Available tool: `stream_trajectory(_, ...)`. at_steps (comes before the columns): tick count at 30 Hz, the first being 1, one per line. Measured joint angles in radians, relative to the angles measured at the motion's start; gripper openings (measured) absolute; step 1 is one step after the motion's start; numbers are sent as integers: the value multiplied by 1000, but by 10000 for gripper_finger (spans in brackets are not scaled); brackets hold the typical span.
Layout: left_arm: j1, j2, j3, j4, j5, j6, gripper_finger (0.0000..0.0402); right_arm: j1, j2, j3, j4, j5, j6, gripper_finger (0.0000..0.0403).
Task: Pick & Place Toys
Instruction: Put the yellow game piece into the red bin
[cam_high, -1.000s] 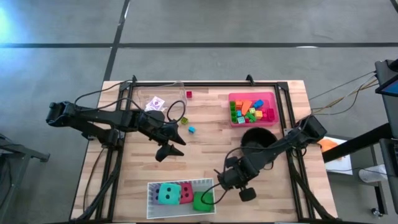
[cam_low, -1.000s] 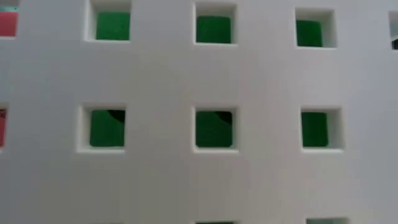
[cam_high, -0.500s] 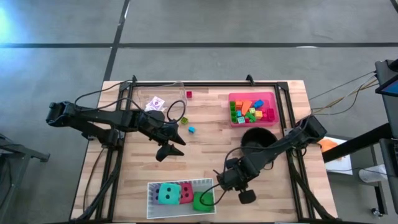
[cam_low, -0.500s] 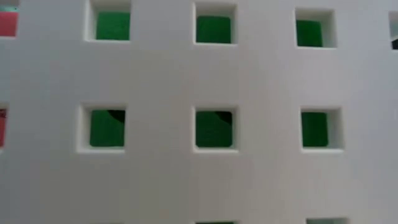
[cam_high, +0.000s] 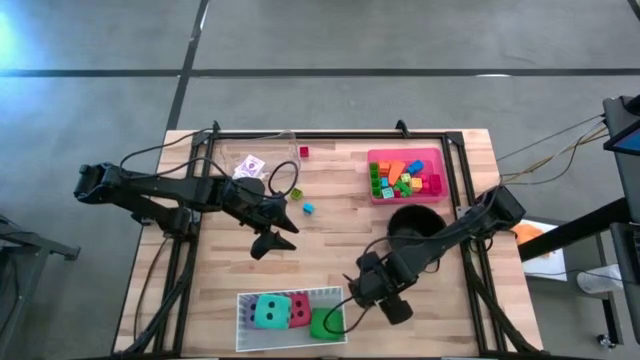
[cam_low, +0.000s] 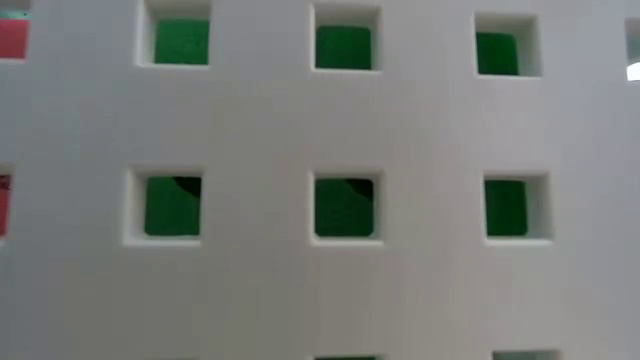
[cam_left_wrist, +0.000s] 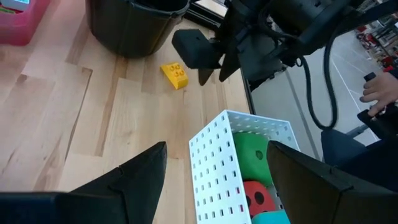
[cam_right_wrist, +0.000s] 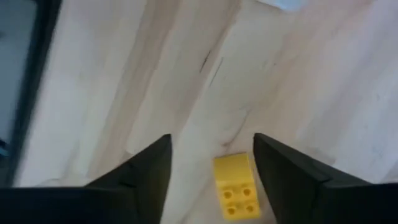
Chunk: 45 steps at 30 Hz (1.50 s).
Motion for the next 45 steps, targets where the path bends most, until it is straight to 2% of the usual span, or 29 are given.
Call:
stream_trajectory(4, -1, 0, 0, -9, 0, 0, 278, 2, 1, -25, 1, 9, -96, 265)
stream_trajectory(9, -1, 0, 0, -28, 0, 0, 278, 2, 1, -61, 3, 24, -158, 289)
stream_trajectory(16, -4, 0, 0, -37, 0, 0, 278, 2, 2, -141, 27, 26, -248, 292)
stream_trajectory(22, -4, 0, 0, -39, 0, -3, 278, 2, 2, -179, 43, 78, -292, 292)
stream_trajectory(30, -4, 0, 0, -38, -8, -3, 278, 2, 2, -232, 66, 75, -320, 292)
stream_trajectory(33, -4, 0, 0, -38, -20, -3, 278, 2, 2, -239, 75, 75, -330, 277)
stream_trajectory(41, -4, 0, 0, -36, -23, -3, 278, 1, 1, -277, 116, 76, -326, 171)
stream_trajectory(45, -4, 0, 0, -36, -23, -3, 278, 1, -1, -290, 133, 76, -323, 134)
